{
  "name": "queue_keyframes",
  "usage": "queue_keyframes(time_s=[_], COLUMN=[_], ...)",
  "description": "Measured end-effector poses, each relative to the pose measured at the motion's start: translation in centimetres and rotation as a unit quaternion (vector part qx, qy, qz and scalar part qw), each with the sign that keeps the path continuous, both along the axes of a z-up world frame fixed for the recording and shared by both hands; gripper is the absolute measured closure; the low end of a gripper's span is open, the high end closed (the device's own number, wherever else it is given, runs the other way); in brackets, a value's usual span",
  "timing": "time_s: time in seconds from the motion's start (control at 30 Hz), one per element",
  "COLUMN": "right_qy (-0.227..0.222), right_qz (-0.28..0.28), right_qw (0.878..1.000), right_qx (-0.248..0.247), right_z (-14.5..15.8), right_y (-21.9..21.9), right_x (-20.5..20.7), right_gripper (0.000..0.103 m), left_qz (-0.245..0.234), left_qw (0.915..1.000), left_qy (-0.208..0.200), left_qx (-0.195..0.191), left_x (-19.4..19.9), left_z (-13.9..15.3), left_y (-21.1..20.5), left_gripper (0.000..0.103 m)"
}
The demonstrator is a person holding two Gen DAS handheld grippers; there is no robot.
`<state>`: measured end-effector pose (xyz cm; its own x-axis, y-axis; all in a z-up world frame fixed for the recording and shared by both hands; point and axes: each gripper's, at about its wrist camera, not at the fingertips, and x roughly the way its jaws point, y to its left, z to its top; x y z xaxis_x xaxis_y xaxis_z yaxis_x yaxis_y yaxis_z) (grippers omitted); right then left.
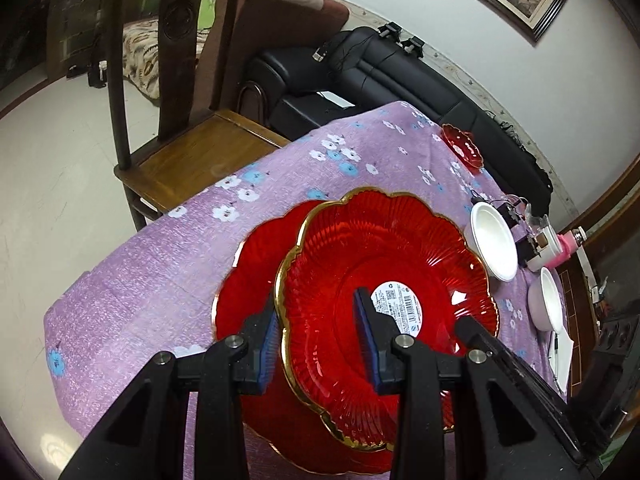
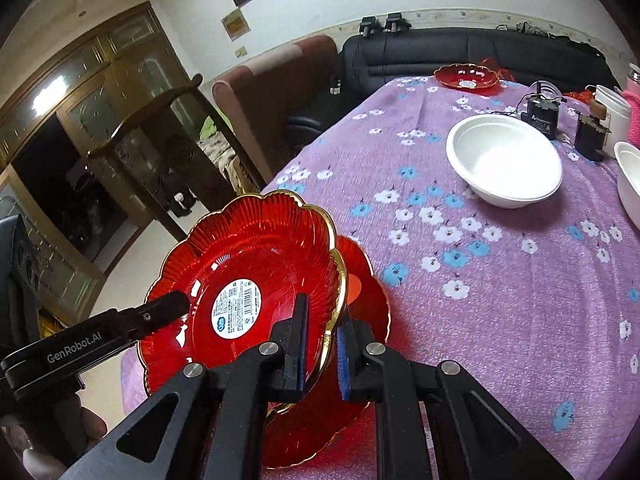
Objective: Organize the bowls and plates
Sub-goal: 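Lower the small red plate onto the stack and open both grippers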
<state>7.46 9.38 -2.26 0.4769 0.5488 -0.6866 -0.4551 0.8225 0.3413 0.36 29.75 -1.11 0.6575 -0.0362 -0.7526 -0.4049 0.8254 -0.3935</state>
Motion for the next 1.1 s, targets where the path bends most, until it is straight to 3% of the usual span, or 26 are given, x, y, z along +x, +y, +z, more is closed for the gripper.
queue_keyframes(time_s=[0.23,0.4,0.5,0.67,0.83,1.1], right_qy=[0.002,-0.021,-0.035,-0.076,-0.105,-0.106], right_qz=[0.007,0.001,-0.003,-0.013,-0.019,-0.048], right_qw=[1.0,0.999,0.998,0.996,0.993,0.993], right_qx=[-0.007,-0.039,-0.049,-0.052,-0.054,-0.031], right_z=[-0.5,-0.3,-0.3,0.9,2.0,2.6], right_y=[0.7,1.4,1.5,1.2,0.5,-2.5], right_x=[0.2,-0.2,-0.5,-1.5,-2.5,-3.1], right_gripper=[0.089,0.087,0.072,0.042,0.036,0.034], left_qz=[0.011,0.018,0.024,0.029,0.032,0.025], left_qw=[0.9998,0.9983,0.9964,0.9938,0.9938,0.9942], left_qy=[0.003,-0.022,-0.044,-0.07,-0.075,-0.073], left_qx=[0.013,0.051,0.068,0.082,0.075,0.074], left_x=[-0.4,-1.0,-1.6,-2.7,-3.0,-3.2], left_z=[0.0,1.4,2.4,3.7,4.0,3.8], left_y=[0.2,-0.2,-0.6,-0.9,-1.1,-2.2], left_gripper=[0.068,0.056,0.046,0.04,0.04,0.036])
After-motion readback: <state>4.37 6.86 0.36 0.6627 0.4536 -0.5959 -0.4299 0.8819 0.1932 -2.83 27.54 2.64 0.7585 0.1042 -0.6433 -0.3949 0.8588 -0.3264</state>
